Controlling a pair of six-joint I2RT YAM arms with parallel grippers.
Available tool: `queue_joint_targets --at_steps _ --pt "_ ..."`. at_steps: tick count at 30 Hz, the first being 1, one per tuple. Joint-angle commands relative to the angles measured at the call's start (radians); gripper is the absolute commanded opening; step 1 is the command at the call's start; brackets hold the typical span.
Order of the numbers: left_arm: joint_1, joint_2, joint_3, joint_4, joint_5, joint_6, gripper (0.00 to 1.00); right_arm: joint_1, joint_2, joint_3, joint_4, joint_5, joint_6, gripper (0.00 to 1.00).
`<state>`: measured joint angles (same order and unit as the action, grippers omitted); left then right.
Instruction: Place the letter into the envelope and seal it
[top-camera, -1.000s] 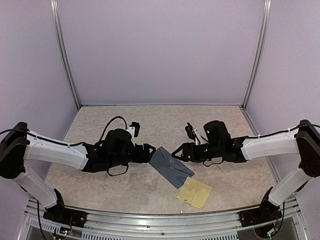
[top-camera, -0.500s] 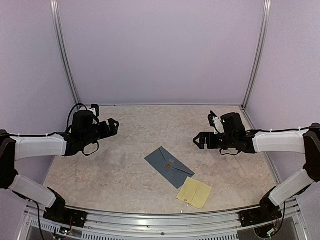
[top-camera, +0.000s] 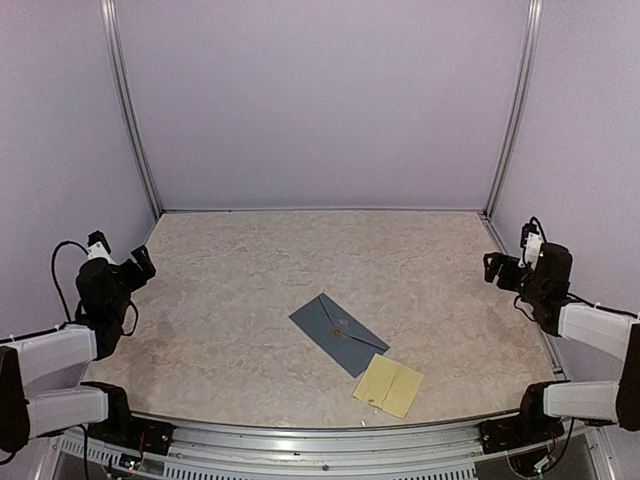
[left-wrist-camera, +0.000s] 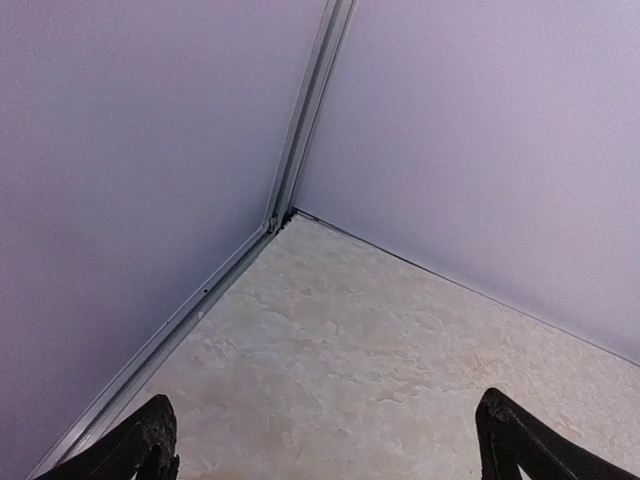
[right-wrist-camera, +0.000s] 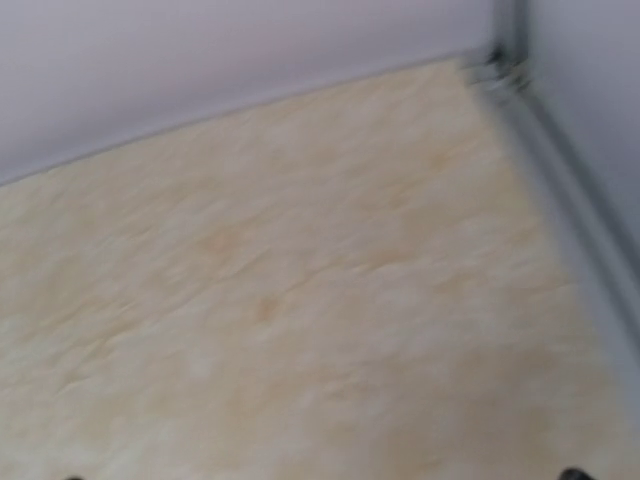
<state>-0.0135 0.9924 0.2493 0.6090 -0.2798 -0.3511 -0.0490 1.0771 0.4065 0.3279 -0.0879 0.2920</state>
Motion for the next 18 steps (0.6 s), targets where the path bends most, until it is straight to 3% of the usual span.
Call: queue_joint_targets --at_steps 1,5,18 --pt "0.006 -0.018 -0.079 0.256 -0.141 0.145 0.99 -0.023 -0.046 -0.126 0.273 0.089 -0.077 1.0" --pt "0.006 -0.004 -0.13 0.336 -0.138 0.148 0.99 -0.023 -0.073 -0.164 0.319 0.149 -0.092 1.0" --pt "0.006 0.071 -0.083 0.283 -0.149 0.129 0.99 -0.023 -0.087 -0.182 0.336 0.149 -0.09 1.0"
